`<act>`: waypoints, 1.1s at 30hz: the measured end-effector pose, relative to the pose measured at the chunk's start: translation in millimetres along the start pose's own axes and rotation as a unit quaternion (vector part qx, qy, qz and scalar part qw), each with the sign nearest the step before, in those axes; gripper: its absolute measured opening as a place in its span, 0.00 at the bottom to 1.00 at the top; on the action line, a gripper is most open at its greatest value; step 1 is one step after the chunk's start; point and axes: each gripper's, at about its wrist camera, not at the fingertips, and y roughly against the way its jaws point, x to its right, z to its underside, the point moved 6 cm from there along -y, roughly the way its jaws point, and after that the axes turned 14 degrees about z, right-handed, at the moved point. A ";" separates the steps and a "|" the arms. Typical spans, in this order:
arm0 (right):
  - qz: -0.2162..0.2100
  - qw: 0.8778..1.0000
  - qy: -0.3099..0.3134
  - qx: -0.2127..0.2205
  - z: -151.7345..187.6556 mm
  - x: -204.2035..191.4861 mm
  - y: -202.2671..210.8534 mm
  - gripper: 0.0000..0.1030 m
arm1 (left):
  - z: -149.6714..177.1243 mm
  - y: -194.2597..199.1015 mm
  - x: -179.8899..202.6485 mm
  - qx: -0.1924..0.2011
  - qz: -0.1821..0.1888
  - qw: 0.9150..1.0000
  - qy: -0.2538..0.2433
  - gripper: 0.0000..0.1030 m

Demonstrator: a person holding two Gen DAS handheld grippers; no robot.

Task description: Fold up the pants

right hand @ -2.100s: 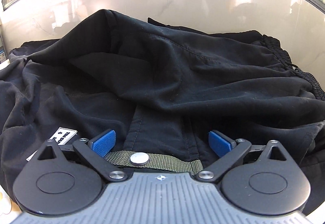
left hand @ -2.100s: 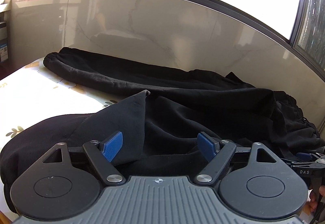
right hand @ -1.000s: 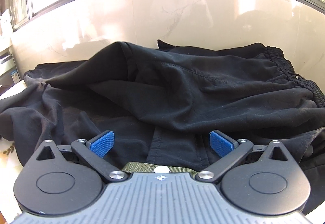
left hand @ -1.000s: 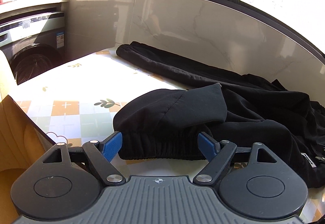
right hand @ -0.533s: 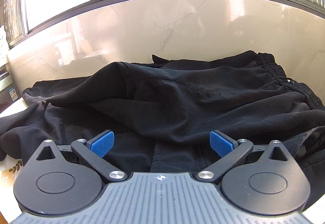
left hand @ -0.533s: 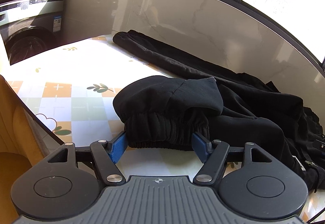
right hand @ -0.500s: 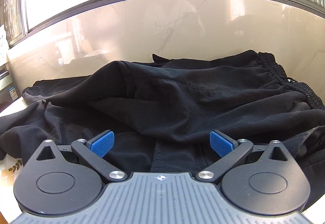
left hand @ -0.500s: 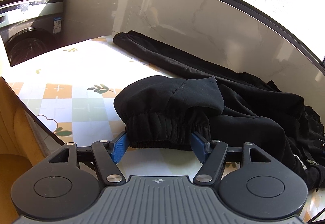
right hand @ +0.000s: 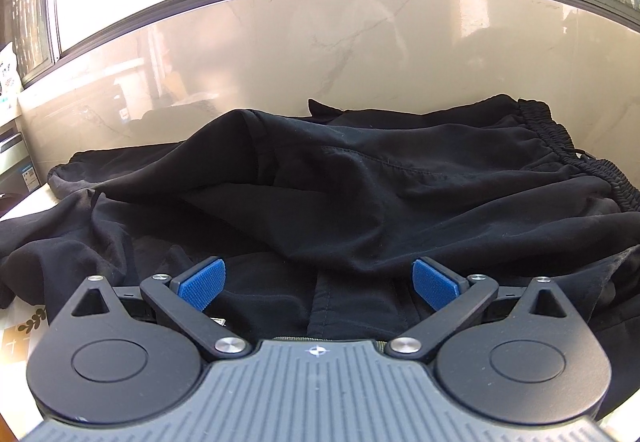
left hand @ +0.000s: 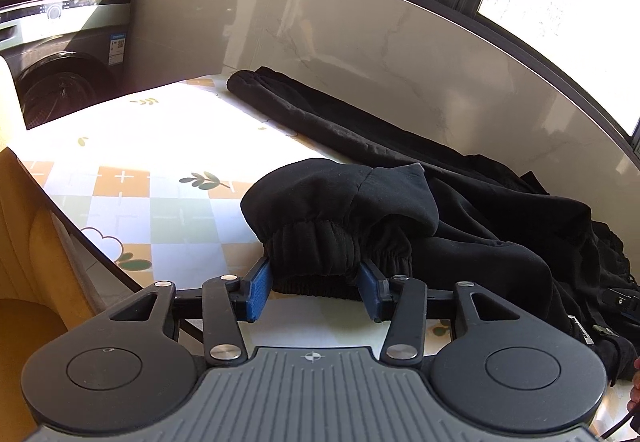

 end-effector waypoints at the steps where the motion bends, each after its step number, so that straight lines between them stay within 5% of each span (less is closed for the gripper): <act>1: 0.000 1.000 0.000 0.000 -0.2 0.5 0.1 0.99 | -0.6 3.6 1.3 0.002 0.009 1.000 0.001 0.44; 14: -0.007 1.000 0.005 0.011 -4.1 -4.2 2.6 0.99 | 12.2 5.6 11.2 -0.008 0.045 0.999 0.000 0.35; 20: 0.000 1.000 -0.004 0.005 -1.8 4.1 3.5 0.99 | 4.9 8.1 3.9 0.011 0.021 1.000 -0.006 0.36; 30: -0.005 1.000 -0.004 0.009 -2.2 2.1 4.3 0.99 | -15.1 -8.1 -1.5 0.043 0.002 0.999 -0.019 0.54; 33: -0.001 1.000 -0.010 0.010 -1.8 6.8 6.3 0.99 | -18.2 -17.5 -5.0 0.044 0.003 0.999 -0.020 0.49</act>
